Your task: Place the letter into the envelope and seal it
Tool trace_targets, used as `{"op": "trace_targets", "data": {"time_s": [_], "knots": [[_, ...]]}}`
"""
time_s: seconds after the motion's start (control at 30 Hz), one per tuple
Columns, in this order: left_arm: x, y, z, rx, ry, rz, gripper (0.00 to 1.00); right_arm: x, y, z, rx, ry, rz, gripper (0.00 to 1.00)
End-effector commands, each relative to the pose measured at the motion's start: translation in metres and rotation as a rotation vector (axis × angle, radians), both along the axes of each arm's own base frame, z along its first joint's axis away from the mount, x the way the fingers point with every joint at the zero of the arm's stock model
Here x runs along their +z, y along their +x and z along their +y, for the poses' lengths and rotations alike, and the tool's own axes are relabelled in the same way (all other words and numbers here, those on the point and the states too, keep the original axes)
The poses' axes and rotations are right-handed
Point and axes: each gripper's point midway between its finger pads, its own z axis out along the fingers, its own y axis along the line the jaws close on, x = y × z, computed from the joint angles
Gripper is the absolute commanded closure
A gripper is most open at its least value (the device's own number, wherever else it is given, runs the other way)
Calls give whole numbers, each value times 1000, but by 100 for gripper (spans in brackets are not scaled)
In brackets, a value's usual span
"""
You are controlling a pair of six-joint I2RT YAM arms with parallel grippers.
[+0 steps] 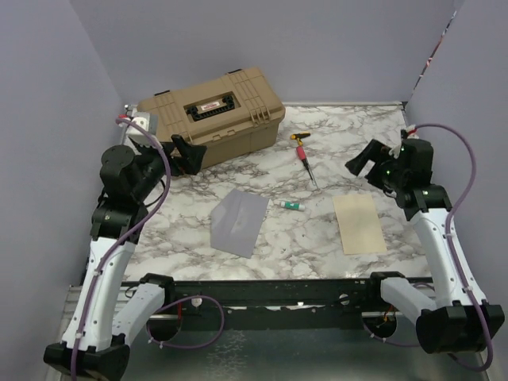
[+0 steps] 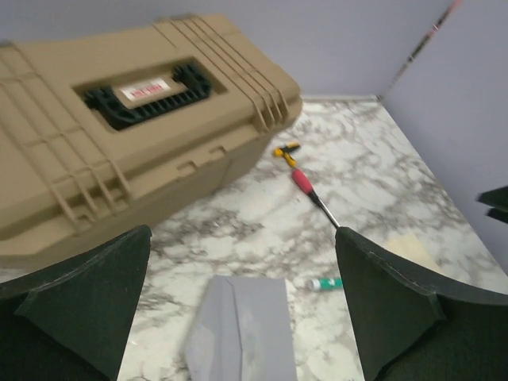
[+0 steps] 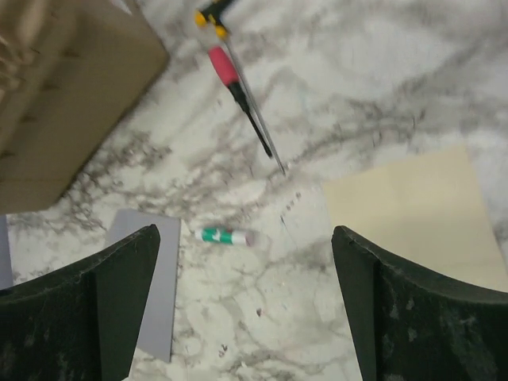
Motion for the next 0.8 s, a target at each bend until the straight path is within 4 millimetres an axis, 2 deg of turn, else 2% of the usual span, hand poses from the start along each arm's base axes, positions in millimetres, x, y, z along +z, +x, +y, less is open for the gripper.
{"op": "trace_targets", "data": {"time_s": [0.0, 0.1, 0.17, 0.23, 0.33, 0.4, 0.47, 0.6, 0.77], "knots": [[-66, 1, -54, -273, -152, 233, 1, -75, -24, 9, -31, 108, 250, 9], [-107, -1, -72, -314, -207, 333, 1, -121, -40, 1, -94, 98, 374, 11], [-125, -3, -86, -327, -223, 367, 1, -142, -51, -5, -142, 81, 443, 11], [-137, -6, -108, -360, -238, 387, 1, -156, -58, -12, -179, 58, 477, 12], [-150, -12, -154, -410, -246, 405, 1, -167, -59, -36, -296, -23, 491, 14], [-165, -14, -180, -380, -238, 436, 1, -167, -53, -62, -416, -115, 479, 14], [-185, -15, -206, -367, -227, 466, 1, -170, -46, -78, -485, -181, 500, 14], [-212, -18, -254, -379, -236, 532, 1, -190, -41, -93, -545, -261, 583, 15], [-238, -28, -320, -468, -191, 578, 10, -210, -44, -87, -519, -250, 634, 20]]}}
